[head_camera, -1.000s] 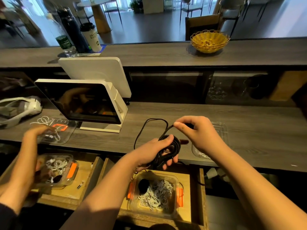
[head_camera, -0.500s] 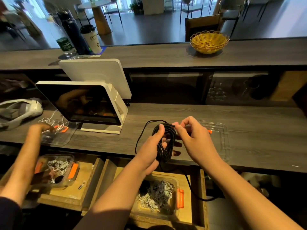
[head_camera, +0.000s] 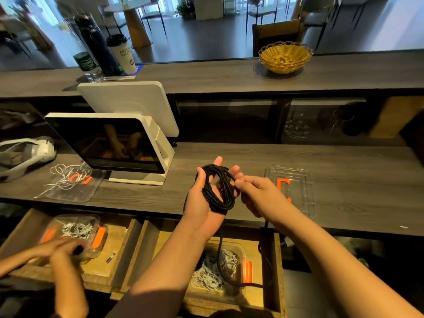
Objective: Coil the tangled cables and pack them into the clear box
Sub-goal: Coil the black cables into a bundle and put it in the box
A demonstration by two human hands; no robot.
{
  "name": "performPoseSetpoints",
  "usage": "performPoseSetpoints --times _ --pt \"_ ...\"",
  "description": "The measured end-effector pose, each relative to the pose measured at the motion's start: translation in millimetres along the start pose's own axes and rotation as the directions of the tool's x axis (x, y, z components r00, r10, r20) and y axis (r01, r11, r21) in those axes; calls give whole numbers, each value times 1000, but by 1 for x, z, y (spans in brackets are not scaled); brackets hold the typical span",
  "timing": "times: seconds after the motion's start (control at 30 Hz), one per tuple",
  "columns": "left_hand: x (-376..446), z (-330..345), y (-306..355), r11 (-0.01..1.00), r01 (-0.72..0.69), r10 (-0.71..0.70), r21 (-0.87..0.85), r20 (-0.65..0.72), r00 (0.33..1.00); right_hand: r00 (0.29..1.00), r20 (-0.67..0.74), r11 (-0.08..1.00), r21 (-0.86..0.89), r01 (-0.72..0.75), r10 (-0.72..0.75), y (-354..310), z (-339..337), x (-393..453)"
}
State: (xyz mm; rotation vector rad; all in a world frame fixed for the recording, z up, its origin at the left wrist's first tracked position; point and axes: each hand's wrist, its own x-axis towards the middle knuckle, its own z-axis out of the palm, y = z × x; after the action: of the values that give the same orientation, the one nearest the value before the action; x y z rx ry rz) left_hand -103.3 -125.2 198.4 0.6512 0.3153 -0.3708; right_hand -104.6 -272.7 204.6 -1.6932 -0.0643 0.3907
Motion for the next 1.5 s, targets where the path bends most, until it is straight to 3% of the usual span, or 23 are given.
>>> performPoseSetpoints --times 0.1,0.23,0.3,0.4,0.6,0.8,0.97,1.1,1.2,1.27,1.33,1.4,1.43,1.47,1.5 --pt "2 0 -1 998 -20 18 -58 -25 1000 993 58 980 160 -115 107 0 -2 0" --pt "9 1 11 965 -124 103 -233 -101 990 964 148 949 195 -247 220 10 -2 -2" --pt "14 1 16 952 -152 118 -265 -143 983 967 131 964 126 -234 218 17 2 -5" --pt "17 -1 18 958 -169 126 -230 -190 974 985 67 980 -127 -152 162 18 12 -8" --pt "24 -10 14 967 -236 197 -91 -313 929 995 86 855 -519 -5 59 11 29 -19" --pt "32 -11 11 901 -374 435 222 -473 766 999 44 781 -623 43 -20 11 39 -26" --pt "29 -7 8 805 -359 561 471 -409 720 994 111 792 -608 57 14 7 35 -29" --pt "24 -5 5 598 -357 679 718 -217 701 990 122 754 -656 26 73 2 28 -32" --pt "22 -10 6 464 -348 709 814 -107 697 996 -53 888 -453 -84 67 5 25 -32" --pt "23 -13 5 390 -361 731 847 -47 681 967 -191 983 -42 -180 169 12 24 -29" --pt "24 -11 4 353 -378 743 856 -10 670 917 -146 853 443 -275 372 18 23 -29" --pt "26 -10 6 340 -386 752 858 -1 659 882 17 609 717 -339 471 22 19 -29" --pt "27 -10 7 342 -387 757 856 -7 653 874 95 527 765 -370 476 24 18 -30" --pt "28 -11 9 349 -386 762 854 -19 647 874 154 512 758 -404 461 24 16 -30" --pt "28 -12 11 358 -381 766 853 -35 642 878 185 578 690 -436 441 25 14 -31"
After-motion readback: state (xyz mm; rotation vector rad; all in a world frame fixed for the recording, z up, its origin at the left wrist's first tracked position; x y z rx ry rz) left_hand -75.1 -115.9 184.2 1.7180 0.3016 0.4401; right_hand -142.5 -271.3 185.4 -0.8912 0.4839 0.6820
